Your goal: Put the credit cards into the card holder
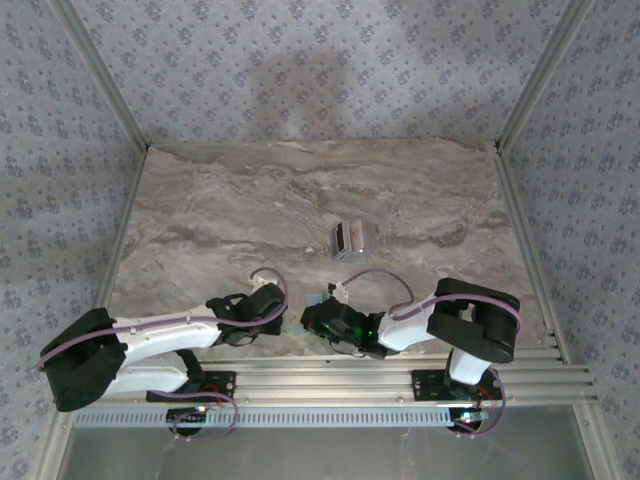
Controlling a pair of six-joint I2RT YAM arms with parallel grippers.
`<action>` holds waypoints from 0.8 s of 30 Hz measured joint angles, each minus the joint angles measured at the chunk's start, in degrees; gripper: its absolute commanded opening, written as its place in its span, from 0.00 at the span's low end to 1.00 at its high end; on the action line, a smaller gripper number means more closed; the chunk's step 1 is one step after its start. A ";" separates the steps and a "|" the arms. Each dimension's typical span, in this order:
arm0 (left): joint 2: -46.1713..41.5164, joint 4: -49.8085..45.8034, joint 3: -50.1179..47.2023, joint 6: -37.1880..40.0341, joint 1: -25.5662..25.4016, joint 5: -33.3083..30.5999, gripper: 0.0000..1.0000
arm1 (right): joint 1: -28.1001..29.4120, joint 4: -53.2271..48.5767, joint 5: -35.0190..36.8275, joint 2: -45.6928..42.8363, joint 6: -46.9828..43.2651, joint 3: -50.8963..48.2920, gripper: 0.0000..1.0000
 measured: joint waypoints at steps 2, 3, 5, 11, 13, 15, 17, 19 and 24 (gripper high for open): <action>0.07 0.02 0.00 0.00 0.00 0.00 0.18 | 0.11 -0.07 0.26 0.15 0.00 0.24 0.00; 0.20 0.02 0.00 0.00 0.00 -0.02 0.18 | 0.11 -0.09 0.44 0.31 0.00 0.35 0.00; 0.35 0.07 0.00 0.00 0.00 -0.02 0.18 | 0.22 -0.07 0.79 0.52 0.00 0.59 0.00; 0.52 0.22 0.00 0.02 -0.13 -0.87 0.18 | 0.44 0.00 1.57 1.44 -0.09 1.49 0.00; 0.79 0.39 0.00 0.00 -0.09 -1.79 0.18 | 0.44 -0.20 1.92 2.03 -0.26 2.34 0.00; 0.79 0.50 0.00 0.00 -0.11 -2.16 0.18 | 0.44 -0.28 2.10 1.92 -0.24 2.29 0.00; 0.79 0.50 0.00 0.00 -0.11 -2.21 0.18 | 0.44 -0.02 2.12 1.55 -0.15 1.73 0.00; 0.74 0.48 0.00 0.00 -0.11 -2.25 0.19 | 0.59 0.26 2.10 1.18 0.07 1.20 0.00; 0.74 0.50 -0.02 -0.02 -0.13 -2.36 0.19 | 0.90 1.53 2.12 1.14 1.22 0.44 0.00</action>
